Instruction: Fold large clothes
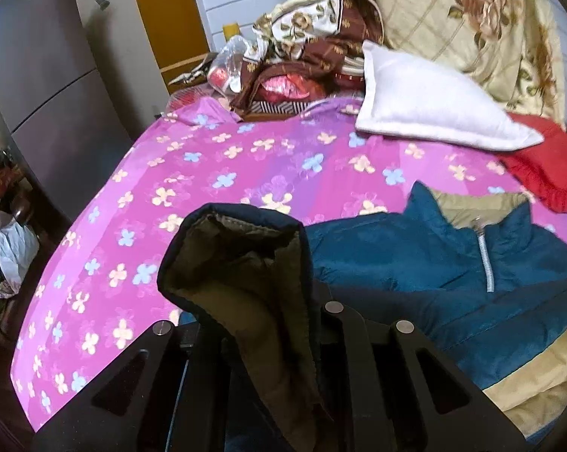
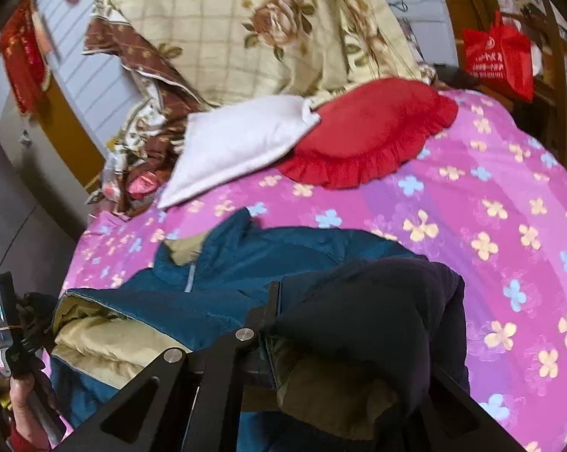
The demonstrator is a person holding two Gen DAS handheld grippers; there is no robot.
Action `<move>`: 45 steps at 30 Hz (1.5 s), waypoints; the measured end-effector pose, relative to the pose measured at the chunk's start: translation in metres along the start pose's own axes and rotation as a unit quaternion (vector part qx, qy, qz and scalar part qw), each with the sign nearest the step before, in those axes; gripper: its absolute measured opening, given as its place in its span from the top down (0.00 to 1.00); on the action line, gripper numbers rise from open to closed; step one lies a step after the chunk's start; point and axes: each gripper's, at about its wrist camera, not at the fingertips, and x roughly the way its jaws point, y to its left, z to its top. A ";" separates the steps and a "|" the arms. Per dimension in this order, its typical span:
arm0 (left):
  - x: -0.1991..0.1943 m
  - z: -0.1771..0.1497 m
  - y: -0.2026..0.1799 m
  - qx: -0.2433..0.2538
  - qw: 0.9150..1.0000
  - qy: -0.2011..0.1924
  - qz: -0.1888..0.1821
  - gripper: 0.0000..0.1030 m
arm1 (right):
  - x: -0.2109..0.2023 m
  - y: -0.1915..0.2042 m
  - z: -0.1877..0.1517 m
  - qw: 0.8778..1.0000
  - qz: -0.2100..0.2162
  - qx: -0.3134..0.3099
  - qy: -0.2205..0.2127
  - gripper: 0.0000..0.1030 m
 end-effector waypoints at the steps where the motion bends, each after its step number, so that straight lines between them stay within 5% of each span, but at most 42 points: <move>1: 0.006 -0.002 -0.002 0.000 1.000 0.003 0.004 0.86 | 0.008 -0.002 -0.001 1.000 -0.005 -0.001 0.005 0.92; 5: 0.027 -0.006 -0.004 -0.004 1.000 0.024 0.000 0.85 | 0.029 -0.006 -0.006 1.000 -0.012 0.007 0.024 0.92; 9: 0.022 -0.004 0.012 -0.037 0.998 0.026 -0.046 0.83 | 0.033 -0.004 -0.006 0.999 -0.014 0.011 0.028 0.87; 15: -0.013 0.006 0.067 -0.146 0.970 0.007 -0.193 0.61 | -0.003 0.004 0.005 0.999 0.025 0.020 -0.007 0.66; 18: -0.035 0.011 0.085 -0.171 0.960 -0.005 -0.221 0.46 | -0.023 0.016 0.011 0.999 0.033 0.015 -0.019 0.60; 20: -0.050 0.014 0.094 -0.180 0.955 -0.019 -0.234 0.35 | -0.032 0.024 0.013 0.999 0.033 0.003 -0.026 0.46; 22: -0.066 0.017 0.102 -0.185 0.948 -0.032 -0.256 0.32 | -0.045 0.033 0.014 0.999 0.022 -0.014 -0.047 0.30; 24: -0.082 0.020 0.107 -0.185 0.945 -0.041 -0.266 0.32 | -0.058 0.037 0.015 0.998 0.013 -0.015 -0.066 0.25; 33: -0.105 -0.015 0.051 -0.044 0.982 -0.052 -0.174 0.32 | -0.050 0.062 -0.017 0.997 0.010 -0.076 -0.010 0.25; 39: -0.055 -0.053 -0.009 0.030 0.989 -0.006 -0.148 0.32 | 0.009 0.072 -0.050 0.988 -0.059 -0.136 0.028 0.25; 45: -0.011 -0.052 -0.040 0.052 0.992 -0.016 -0.112 0.31 | 0.048 0.058 -0.045 0.986 -0.081 -0.143 0.018 0.23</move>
